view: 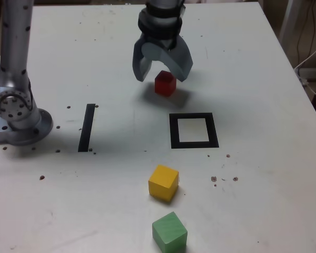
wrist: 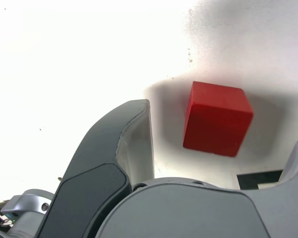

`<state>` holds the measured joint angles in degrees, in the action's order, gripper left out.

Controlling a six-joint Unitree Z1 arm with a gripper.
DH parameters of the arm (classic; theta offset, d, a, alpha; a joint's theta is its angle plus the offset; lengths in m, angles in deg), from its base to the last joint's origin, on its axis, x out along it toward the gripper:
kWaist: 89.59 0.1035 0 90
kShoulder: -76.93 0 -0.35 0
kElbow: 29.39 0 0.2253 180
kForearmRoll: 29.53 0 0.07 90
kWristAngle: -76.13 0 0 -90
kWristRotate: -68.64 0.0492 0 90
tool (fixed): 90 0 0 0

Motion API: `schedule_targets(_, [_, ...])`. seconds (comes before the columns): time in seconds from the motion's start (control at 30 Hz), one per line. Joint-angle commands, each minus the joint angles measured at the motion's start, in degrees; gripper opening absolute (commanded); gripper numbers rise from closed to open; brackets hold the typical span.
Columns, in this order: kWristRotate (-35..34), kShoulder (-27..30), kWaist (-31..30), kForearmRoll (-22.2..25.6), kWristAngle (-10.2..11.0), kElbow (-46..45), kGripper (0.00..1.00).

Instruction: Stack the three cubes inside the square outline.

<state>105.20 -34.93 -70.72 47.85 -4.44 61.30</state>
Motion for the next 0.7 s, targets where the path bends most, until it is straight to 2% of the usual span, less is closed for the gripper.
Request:
schedule_targets(0.0, [0.4, -1.0, 0.0, -0.4, 0.0, 0.4, 0.93])
schedule_targets(0.17, [0.8, -3.1, -0.1, -1.2, 0.0, 0.6, 0.82])
schedule_targets(0.33, [1.0, -3.9, -0.3, -3.7, 0.3, 0.4, 0.49])
schedule_targets(0.43, [1.3, -3.9, -0.6, -4.6, 0.5, 0.2, 0.36])
schedule_targets(0.67, [1.6, -4.0, -0.8, -5.0, 0.4, -0.3, 0.33])
